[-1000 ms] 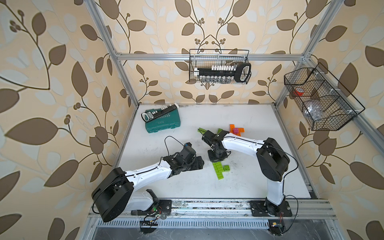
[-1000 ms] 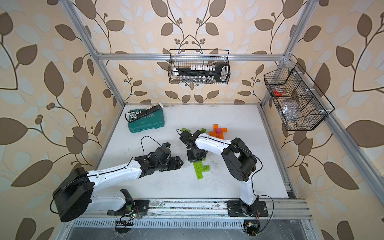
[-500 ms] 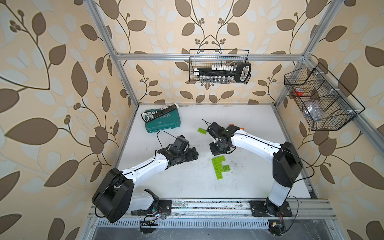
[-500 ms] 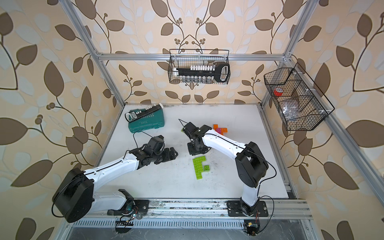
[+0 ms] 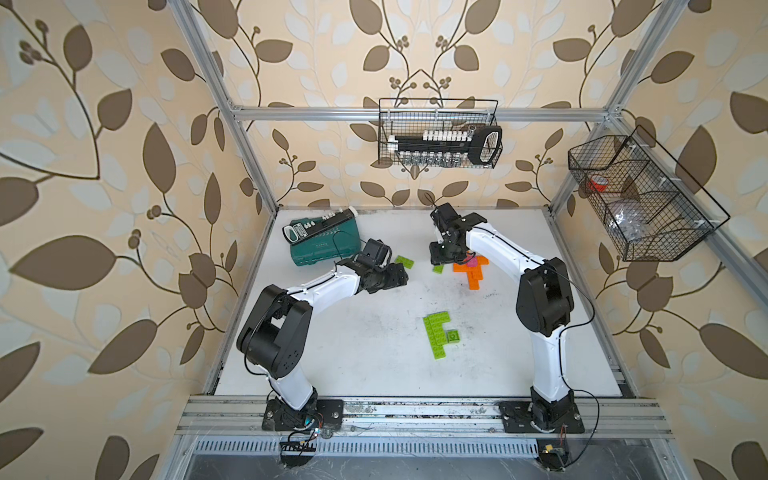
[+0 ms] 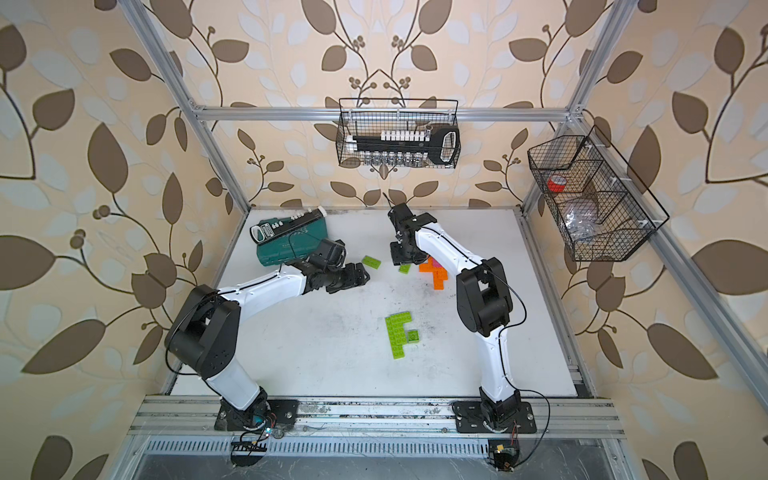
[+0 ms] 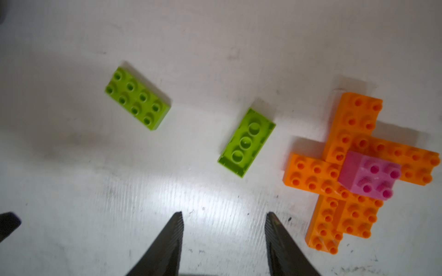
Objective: Assemble a small pinwheel with lego
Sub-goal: Move the lego brick at the center of the board.
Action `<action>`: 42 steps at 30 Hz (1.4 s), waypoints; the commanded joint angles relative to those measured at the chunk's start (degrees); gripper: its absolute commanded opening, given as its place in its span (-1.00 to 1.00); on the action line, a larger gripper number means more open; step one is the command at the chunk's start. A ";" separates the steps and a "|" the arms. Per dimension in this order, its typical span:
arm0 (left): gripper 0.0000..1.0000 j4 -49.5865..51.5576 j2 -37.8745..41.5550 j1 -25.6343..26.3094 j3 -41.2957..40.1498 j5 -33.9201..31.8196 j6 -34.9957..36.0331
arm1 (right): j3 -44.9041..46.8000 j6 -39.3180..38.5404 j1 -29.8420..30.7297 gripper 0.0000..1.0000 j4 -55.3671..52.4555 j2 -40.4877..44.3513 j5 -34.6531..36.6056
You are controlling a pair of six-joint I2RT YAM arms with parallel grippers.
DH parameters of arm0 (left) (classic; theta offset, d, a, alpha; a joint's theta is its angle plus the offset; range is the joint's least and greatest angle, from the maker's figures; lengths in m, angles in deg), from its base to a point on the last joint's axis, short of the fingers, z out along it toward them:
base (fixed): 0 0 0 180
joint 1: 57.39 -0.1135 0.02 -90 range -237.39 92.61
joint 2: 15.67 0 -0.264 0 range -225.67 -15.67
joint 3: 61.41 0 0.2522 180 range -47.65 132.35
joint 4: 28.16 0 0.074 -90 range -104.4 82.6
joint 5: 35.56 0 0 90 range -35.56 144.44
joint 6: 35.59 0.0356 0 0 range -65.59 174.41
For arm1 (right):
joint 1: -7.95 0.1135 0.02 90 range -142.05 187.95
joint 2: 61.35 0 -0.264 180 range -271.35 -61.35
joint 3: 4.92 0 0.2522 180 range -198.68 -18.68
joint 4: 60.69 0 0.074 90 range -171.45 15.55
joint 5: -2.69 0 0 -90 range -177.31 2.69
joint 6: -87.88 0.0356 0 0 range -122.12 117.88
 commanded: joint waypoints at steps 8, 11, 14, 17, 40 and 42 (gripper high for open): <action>0.69 1.62 -8.90 -0.28 12.61 -3.17 8.10 | -11.36 11.33 -0.67 0.06 -5.41 -10.73 1.95; 0.69 2.44 -9.99 -0.28 14.21 -3.85 9.08 | -15.08 11.73 -0.66 0.05 -7.53 -13.85 3.07; 0.69 2.47 -10.39 -0.28 14.61 -3.85 9.32 | -17.30 12.05 -0.67 0.06 -8.60 -16.03 3.96; 0.69 2.30 -10.64 -0.28 14.39 -3.59 9.36 | -18.99 12.27 -0.59 0.07 -9.43 -17.74 4.32; 0.66 3.44 -7.38 0.42 9.70 -3.75 6.38 | -17.13 12.14 0.15 -0.45 -8.30 -19.47 0.91; 0.65 4.15 -5.27 0.57 7.42 -4.29 5.12 | -14.00 12.15 0.93 -0.47 -7.11 -17.52 0.61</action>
